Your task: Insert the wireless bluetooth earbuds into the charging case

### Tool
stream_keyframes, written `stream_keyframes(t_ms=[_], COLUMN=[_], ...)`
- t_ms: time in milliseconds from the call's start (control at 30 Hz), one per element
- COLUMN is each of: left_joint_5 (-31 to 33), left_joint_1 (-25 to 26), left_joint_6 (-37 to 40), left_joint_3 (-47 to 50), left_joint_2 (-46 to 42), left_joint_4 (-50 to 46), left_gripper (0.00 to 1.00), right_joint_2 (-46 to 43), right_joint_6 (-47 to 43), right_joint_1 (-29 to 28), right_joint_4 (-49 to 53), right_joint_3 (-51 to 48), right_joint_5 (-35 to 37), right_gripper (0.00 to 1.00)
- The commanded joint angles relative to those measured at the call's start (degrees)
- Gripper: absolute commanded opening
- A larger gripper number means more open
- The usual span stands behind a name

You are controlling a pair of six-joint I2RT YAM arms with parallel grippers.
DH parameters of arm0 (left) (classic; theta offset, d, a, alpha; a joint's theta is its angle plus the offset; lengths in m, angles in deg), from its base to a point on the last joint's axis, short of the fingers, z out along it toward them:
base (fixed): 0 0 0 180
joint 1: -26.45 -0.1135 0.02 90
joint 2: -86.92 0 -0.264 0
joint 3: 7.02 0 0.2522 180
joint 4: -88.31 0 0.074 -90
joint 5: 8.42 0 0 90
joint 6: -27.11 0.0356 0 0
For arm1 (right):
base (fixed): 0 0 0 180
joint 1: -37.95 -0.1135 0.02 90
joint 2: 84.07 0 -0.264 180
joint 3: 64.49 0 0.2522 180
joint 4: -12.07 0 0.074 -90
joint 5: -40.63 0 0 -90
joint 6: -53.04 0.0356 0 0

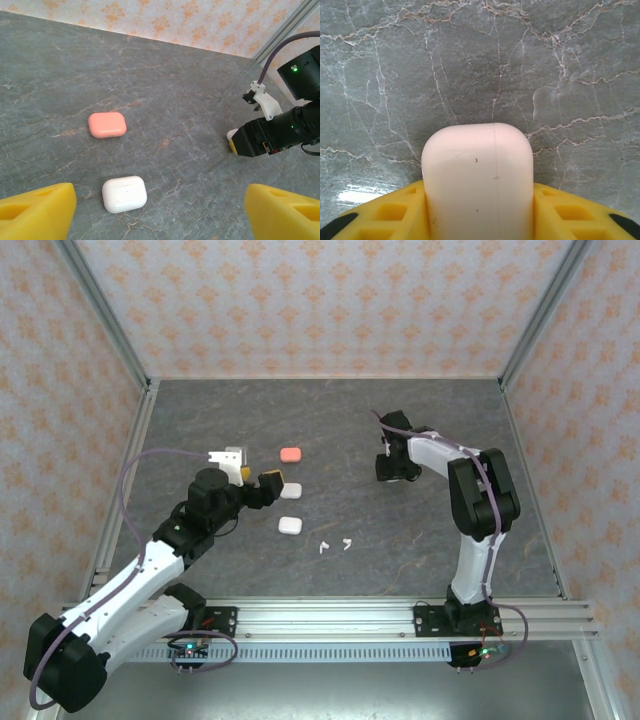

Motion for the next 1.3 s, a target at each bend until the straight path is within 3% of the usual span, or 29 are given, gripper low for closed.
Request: stream_keyframes(t_ms=[0, 200, 567, 700, 1267], left_joint_5=[1.8, -0.1, -14.2, -19.7, -36.8], left_joint_1=[-0.5, -0.6, -0.7, -0.8, -0.8], left_joint_6=[0.1, -0.6, -2.2, -2.0, 1.8], left_joint_3=[-0.7, -6.1, -17.6, -21.9, -30.3], left_joint_2=[0.4, 5.9, 18.7, 22.3, 25.0], left_joint_4=[-0.7, -4.5, -4.4, -5.6, -5.8], left_gripper=[0.87, 0.88, 0.83, 0.79, 0.74], right_joint_2=[1.2, -4.2, -21.4, -28.7, -48.7], right_joint_6=[-0.7, -1.4, -5.0, -5.4, -17.2], right_joint_1=[-0.8, -0.8, -1.0, -2.1, -18.7], right_joint_4=[6.1, 3.3, -1.2, -2.0, -11.2], right_joint_3=[-1.0, -2.3, -8.4, -11.1, -17.7], right_joint_5=[-0.3, -1.5, -7.1, -5.9, 0.0], right_gripper=[0.42, 0.4, 0.4, 0.39, 0.39])
